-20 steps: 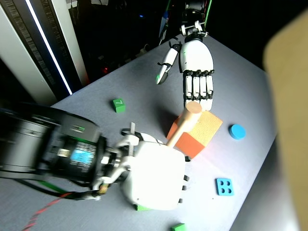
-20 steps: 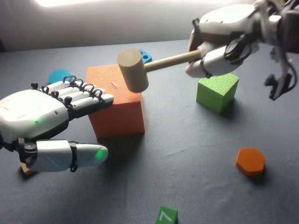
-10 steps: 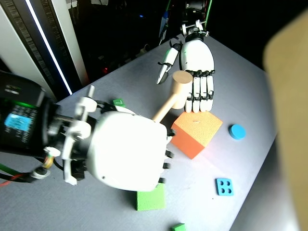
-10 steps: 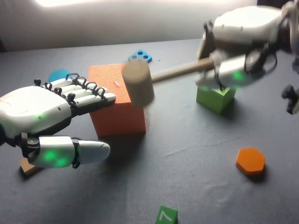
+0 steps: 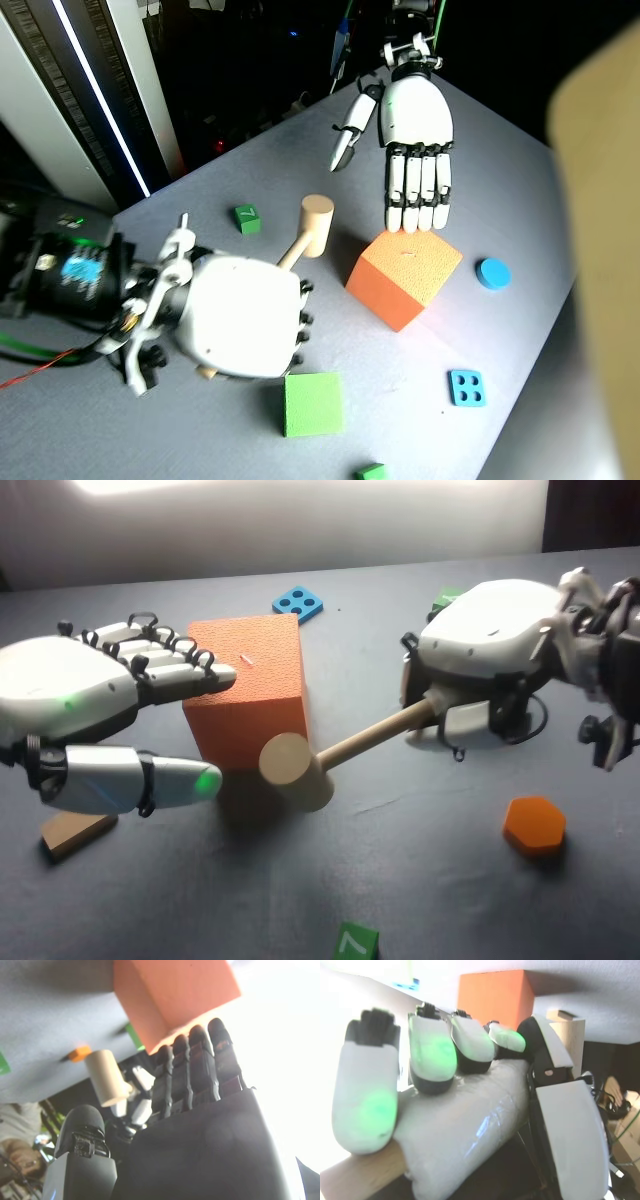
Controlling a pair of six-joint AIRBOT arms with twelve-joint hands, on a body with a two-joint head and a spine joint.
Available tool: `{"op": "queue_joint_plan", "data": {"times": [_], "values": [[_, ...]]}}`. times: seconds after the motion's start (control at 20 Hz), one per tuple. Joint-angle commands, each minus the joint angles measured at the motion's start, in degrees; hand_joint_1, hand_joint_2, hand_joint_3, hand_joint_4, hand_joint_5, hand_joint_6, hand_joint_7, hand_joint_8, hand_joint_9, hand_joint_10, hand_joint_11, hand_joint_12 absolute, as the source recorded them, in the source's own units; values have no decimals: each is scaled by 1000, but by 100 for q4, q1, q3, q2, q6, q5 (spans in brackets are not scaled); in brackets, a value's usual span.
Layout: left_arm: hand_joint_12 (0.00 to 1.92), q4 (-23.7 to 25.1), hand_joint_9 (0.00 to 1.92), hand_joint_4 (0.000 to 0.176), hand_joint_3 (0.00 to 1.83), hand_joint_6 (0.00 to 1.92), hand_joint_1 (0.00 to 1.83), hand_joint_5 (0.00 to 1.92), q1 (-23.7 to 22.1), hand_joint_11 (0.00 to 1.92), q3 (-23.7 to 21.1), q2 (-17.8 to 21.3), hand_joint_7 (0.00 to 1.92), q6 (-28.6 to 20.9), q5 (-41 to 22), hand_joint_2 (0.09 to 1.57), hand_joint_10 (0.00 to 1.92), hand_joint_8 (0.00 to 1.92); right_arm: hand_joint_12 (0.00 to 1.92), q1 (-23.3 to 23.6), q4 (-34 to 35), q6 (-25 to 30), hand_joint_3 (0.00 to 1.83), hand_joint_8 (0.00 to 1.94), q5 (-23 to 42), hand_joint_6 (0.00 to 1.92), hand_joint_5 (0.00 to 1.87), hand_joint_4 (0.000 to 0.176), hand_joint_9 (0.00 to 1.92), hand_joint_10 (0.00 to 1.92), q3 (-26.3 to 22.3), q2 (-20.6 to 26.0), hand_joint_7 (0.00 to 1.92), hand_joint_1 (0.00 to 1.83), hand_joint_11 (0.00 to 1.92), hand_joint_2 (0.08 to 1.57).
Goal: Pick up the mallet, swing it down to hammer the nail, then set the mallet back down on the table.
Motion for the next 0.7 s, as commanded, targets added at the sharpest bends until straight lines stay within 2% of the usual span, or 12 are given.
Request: {"op": "queue_joint_plan", "data": {"times": [0.0, 0.1, 0.35, 0.55, 0.65], "values": [[321, 142, 164, 0, 0, 1, 0, 189, -150, 0, 44, 52, 196, -179, -492, 1213, 2, 2, 1921, 6, -6, 20, 2, 1941, 615, 1921, 1335, 176, 1735, 1921, 80, -59, 1590, 768, 1883, 1521], [332, 362, 176, 0, 1, 6, 0, 205, -332, 0, 89, 64, 211, -337, -407, 1217, 6, 6, 1921, -72, -6, 19, 0, 1941, 597, 1921, 1349, 176, 1742, 1921, 243, -290, 1597, 780, 1893, 1517], [305, 369, 164, 0, 3, 0, 0, 180, -602, 0, 0, 248, 190, -337, -341, 1219, 0, 1, 1921, -293, -7, 13, 0, 1941, 769, 1921, 1367, 176, 1744, 1921, 381, -653, 1601, 791, 1895, 1515], [346, 403, 167, 0, 1, 1, 0, 186, -772, 0, -188, 486, 186, -348, -233, 1220, 1, 1, 1921, -350, -8, -76, 6, 1941, 818, 1921, 1367, 176, 1737, 1921, 437, -762, 1596, 676, 1882, 1546], [329, 773, 157, 0, 0, 0, 0, 179, -870, 0, -258, 609, 182, -683, -92, 1216, 0, 0, 1921, -397, -16, -120, 5, 1941, 817, 1921, 1364, 176, 1734, 1921, 458, -792, 1592, 653, 1881, 1551]]}}
